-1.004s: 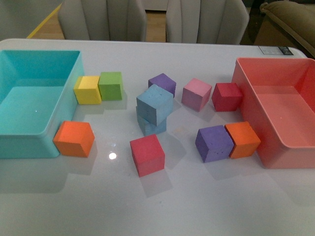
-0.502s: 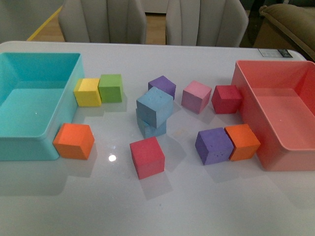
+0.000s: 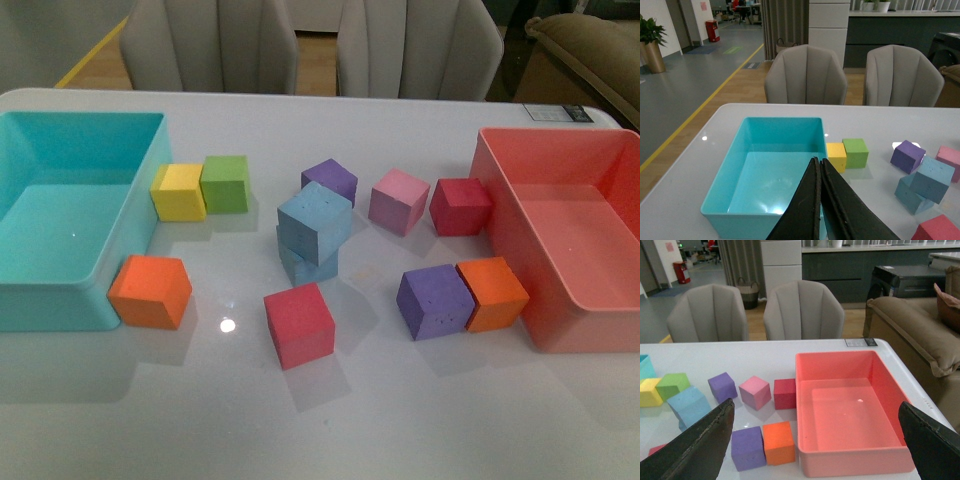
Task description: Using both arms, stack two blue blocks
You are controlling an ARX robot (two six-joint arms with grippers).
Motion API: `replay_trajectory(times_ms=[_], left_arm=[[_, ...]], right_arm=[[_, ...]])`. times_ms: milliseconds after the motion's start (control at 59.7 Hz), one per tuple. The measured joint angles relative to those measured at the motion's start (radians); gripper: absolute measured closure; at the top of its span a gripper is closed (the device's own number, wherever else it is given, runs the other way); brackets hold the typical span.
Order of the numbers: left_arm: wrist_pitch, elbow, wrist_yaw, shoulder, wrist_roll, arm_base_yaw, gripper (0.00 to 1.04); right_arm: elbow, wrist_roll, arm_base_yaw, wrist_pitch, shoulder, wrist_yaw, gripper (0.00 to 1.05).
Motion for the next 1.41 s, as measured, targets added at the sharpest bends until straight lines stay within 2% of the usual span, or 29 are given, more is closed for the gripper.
replay_trajectory(times_ms=[368, 452, 937, 1406], left_arm=[[-0.145, 0.0, 0.0, -0.144, 0.0, 0.0, 1.03], [-0.31, 0.0, 0.0, -0.281, 0.0, 0.0, 1.03], [-0.323, 0.0, 0.0, -0.318, -0.001, 0.0, 1.02], [-0.323, 0.0, 0.0, -0.318, 0.0, 0.0, 0.12]], right_arm=[[0.0, 0.0, 0.0, 0.0, 0.0, 0.0, 0.09], [0.0, 0.0, 0.0, 0.0, 0.0, 0.0, 0.09], [0.0, 0.0, 0.0, 0.0, 0.0, 0.0, 0.09], [0.0, 0.0, 0.0, 0.0, 0.0, 0.0, 0.09]])
